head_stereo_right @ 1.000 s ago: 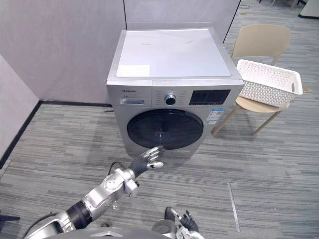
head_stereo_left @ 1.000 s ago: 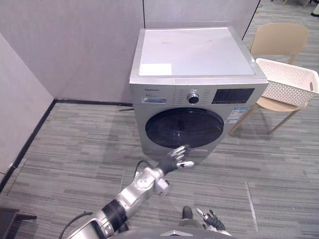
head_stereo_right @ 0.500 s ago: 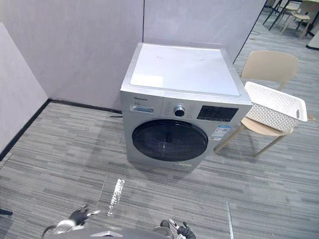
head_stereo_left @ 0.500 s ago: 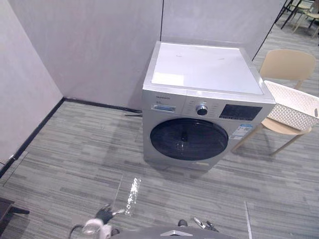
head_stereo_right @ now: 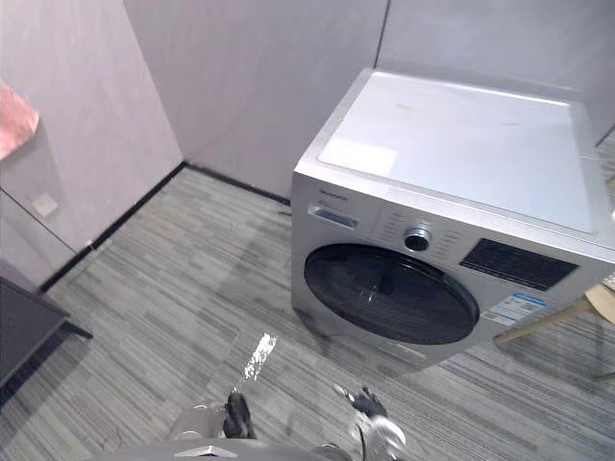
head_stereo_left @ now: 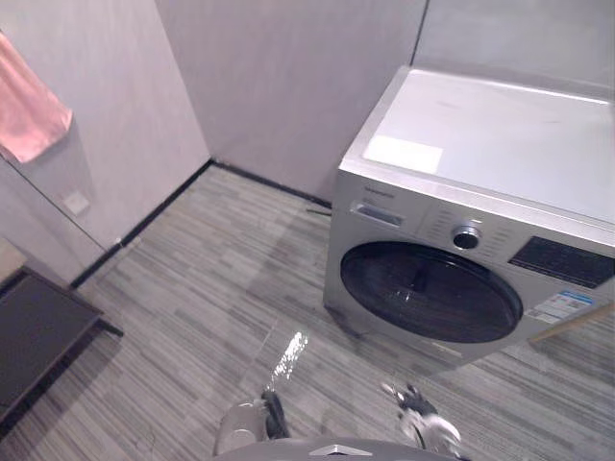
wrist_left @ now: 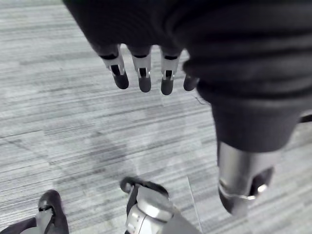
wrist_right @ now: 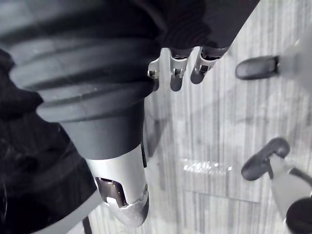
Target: Pick up the laundry basket with both hands and put the clothes into the washing machine.
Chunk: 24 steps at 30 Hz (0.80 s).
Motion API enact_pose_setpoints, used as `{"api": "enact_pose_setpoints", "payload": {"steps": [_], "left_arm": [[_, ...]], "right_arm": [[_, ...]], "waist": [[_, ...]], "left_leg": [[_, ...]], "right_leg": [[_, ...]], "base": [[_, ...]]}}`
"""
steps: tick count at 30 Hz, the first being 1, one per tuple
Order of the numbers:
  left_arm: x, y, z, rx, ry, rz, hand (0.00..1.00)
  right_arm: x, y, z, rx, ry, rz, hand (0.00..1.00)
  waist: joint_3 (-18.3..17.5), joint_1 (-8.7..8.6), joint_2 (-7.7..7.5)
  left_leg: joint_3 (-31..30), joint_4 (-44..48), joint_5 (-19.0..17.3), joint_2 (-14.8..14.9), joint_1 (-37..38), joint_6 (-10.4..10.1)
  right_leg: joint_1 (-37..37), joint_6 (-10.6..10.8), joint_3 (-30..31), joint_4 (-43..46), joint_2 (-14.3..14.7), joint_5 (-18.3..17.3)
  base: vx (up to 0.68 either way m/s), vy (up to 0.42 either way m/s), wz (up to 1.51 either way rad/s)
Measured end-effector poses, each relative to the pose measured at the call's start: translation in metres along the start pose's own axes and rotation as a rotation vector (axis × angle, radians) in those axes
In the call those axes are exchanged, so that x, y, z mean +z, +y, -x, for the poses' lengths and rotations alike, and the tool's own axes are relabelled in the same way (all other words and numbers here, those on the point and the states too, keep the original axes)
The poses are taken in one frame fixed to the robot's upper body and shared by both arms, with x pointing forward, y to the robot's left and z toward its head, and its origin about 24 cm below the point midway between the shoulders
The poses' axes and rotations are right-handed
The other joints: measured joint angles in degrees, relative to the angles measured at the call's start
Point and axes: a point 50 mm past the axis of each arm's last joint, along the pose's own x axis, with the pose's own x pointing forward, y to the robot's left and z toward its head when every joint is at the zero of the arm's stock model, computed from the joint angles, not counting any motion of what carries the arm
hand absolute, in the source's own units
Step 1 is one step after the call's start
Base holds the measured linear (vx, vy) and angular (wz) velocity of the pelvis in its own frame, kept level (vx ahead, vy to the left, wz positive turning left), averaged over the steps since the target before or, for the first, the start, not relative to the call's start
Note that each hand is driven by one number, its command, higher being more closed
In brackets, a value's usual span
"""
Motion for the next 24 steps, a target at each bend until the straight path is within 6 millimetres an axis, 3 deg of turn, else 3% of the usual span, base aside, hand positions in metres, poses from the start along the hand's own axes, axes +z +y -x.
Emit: {"api": "enact_pose_setpoints", "payload": {"steps": [3,5,6,7,8,9,10,13,14,16,17,18,19,20,21,23,24], "left_arm": [[0.009,0.0,-0.001,0.013,-0.021,0.031,0.0],[0.015,-0.006,-0.003,0.009,-0.034,0.0,0.0],[0.021,-0.007,-0.003,0.002,-0.05,-0.029,0.0],[0.037,-0.013,-0.004,-0.018,-0.096,-0.104,0.0],[0.052,-0.021,-0.005,-0.034,-0.142,-0.177,0.0],[0.058,-0.028,-0.005,-0.051,-0.164,-0.215,0.0],[0.078,-0.044,-0.002,-0.098,-0.238,-0.278,0.0],[0.091,-0.075,0.003,-0.186,-0.313,-0.353,0.0],[0.092,-0.095,0.006,-0.237,-0.332,-0.382,0.0],[0.093,-0.121,0.012,-0.305,-0.352,-0.403,0.0],[0.09,-0.129,0.015,-0.33,-0.356,-0.396,0.0],[0.086,-0.131,0.015,-0.336,-0.352,-0.395,0.0],[0.085,-0.131,0.015,-0.337,-0.352,-0.395,0.0],[0.091,-0.133,0.016,-0.339,-0.367,-0.381,0.0],[0.083,-0.144,0.019,-0.369,-0.35,-0.381,0.0],[0.074,-0.155,0.022,-0.418,-0.324,-0.41,0.0],[0.077,-0.15,0.02,-0.402,-0.315,-0.368,0.0]], "right_arm": [[-0.01,0.019,-0.001,0.051,0.027,0.007,0.0],[-0.02,0.025,0.002,0.077,0.055,0.036,0.0],[-0.024,0.027,0.003,0.089,0.066,0.05,0.0],[-0.036,0.033,0.006,0.115,0.099,0.065,0.0],[-0.038,0.038,0.007,0.141,0.101,0.079,0.0],[-0.039,0.038,0.007,0.145,0.102,0.085,0.0],[-0.039,0.032,0.007,0.128,0.107,0.088,0.0],[-0.034,0.018,0.007,0.074,0.075,0.048,0.0],[-0.028,0.008,0.007,0.036,0.049,0.012,0.0],[-0.032,-0.01,0.012,-0.034,0.051,-0.02,0.0],[-0.043,-0.019,0.017,-0.063,0.088,-0.021,0.0],[-0.049,-0.026,0.021,-0.09,0.1,-0.048,0.0],[-0.054,-0.028,0.023,-0.09,0.129,-0.062,0.0],[-0.067,-0.022,0.024,-0.039,0.243,-0.148,0.0],[-0.059,-0.027,0.022,0.001,0.281,-0.077,0.0],[-0.053,-0.023,0.019,0.014,0.285,-0.036,0.0],[-0.05,-0.023,0.017,-0.004,0.29,-0.059,0.0]], "waist": [[-1.3,0.22,-3.6],[-1.7,-0.3,-3.53],[-1.8,-0.39,-3.58],[-1.5,-1.12,-4.34],[-1.1,-2.08,-4.71],[-1.1,-2.45,-5.25],[-0.9,-3.17,-6.21],[-0.5,-3.77,-5.57],[-0.2,-4.6,-4.85],[0.1,-4.95,-4.39],[0.0,-4.79,-4.3],[-0.5,-5.46,-3.97],[-0.8,-5.05,-4.6],[-1.5,-4.22,-6.51],[-0.7,-4.37,-5.0],[-0.4,-6.04,-4.87],[0.0,-5.85,-4.26]], "left_leg": [[-0.9,-0.3,-4.0,-4.3,1.7,0.8],[-2.9,-0.7,-5.8,-5.9,4.6,0.8],[-3.5,-0.9,-6.1,-6.1,5.7,0.4],[-5.9,-1.4,-6.6,-6.8,8.3,0.3],[-8.3,-1.1,-6.8,-7.1,10.1,0.8],[-9.6,-1.2,-7.0,-7.2,11.0,0.9],[-12.8,-1.7,-7.1,-7.2,13.7,0.9],[-17.4,-3.5,-7.0,-6.7,16.8,0.2],[-21.0,-3.4,-7.4,-5.9,17.2,-0.9],[-25.8,-3.1,-8.3,-4.7,17.0,-3.2],[-29.5,-1.5,-10.3,-3.7,15.8,-4.6],[-33.1,-0.4,-11.5,-1.7,14.3,-6.2],[-34.1,-0.4,-11.7,-1.3,14.1,-7.1],[-34.7,-0.2,-11.6,-0.9,12.0,-10.3],[-35.1,-0.4,-10.3,0.1,10.5,-12.3],[-34.7,-0.8,-6.6,0.0,9.4,-13.9],[-36.1,-2.3,-8.9,0.9,10.5,-13.7]], "right_leg": [[1.6,1.5,-0.3,2.8,-3.4,-2.4],[-1.5,2.6,1.0,18.0,-7.0,-5.3],[-3.7,2.7,2.2,25.0,-8.2,-5.3],[-8.1,3.2,5.7,39.6,-9.8,-2.9],[-11.8,3.4,9.1,51.2,-9.4,-2.2],[-13.3,3.4,10.5,55.3,-9.0,-2.5],[-15.8,2.2,11.4,60.6,-7.7,-4.0],[-19.5,0.1,11.5,58.7,-7.4,-7.0],[-21.1,-0.2,13.1,53.9,-7.4,-8.0],[-21.0,-1.0,19.5,42.2,-7.3,-7.4],[-20.3,-2.8,27.3,34.0,-6.6,-6.1],[-16.7,-2.9,33.1,31.4,-1.9,-6.4],[-15.5,-3.0,34.8,28.4,-1.0,-6.3],[-13.2,1.4,37.3,21.9,-1.0,-7.3],[-12.6,4.3,35.5,19.5,-0.4,-7.7],[-11.9,4.4,33.9,16.8,-1.1,-6.3],[-10.2,4.4,32.6,16.4,-0.5,-6.3]], "base": [[0.32,0.07,0.32],[0.35,0.089,0.43],[0.37,0.089,0.73],[0.42,0.043,1.01],[0.35,-0.031,1.14],[0.35,-0.111,1.37],[0.28,-0.13,1.08],[0.31,-0.233,1.02],[0.19,-0.274,1.27],[0.15,-0.324,1.35],[0.14,-0.453,1.35],[0.16,-0.499,1.25],[0.22,-0.591,0.89],[0.15,-0.583,0.44],[0.11,-0.531,0.42],[0.02,-0.231,0.51],[-0.01,-0.048,0.46]]}}
